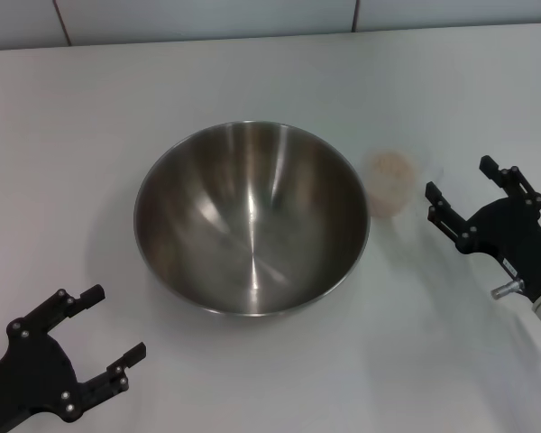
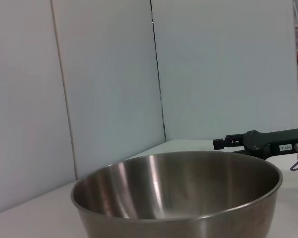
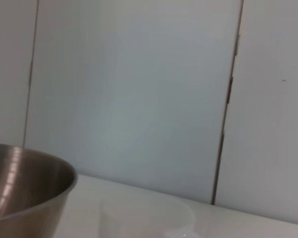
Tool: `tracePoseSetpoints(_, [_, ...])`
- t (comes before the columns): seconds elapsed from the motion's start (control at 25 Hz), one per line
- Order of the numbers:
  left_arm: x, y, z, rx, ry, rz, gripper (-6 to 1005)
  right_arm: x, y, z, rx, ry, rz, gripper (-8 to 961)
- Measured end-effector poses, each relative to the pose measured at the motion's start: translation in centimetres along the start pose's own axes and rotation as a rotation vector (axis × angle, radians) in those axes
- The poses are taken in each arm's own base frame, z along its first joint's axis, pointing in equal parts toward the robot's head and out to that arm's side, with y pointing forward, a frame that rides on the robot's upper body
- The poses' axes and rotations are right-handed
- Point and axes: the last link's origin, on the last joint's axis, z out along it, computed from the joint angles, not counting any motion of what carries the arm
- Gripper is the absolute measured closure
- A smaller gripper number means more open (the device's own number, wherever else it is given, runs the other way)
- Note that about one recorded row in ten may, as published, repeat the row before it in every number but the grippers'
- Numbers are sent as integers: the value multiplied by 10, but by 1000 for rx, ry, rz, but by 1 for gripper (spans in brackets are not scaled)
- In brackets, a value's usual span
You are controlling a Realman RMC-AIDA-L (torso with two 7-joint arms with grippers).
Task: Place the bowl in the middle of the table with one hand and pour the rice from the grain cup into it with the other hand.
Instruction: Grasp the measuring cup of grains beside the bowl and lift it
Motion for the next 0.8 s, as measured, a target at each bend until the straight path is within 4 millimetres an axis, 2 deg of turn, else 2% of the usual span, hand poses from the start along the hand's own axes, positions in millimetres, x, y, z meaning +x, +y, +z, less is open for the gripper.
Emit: tracePoseSetpoints(0.8, [-3,3,-3,4,-8,-21,206,0,-11,10,60,21,13,160])
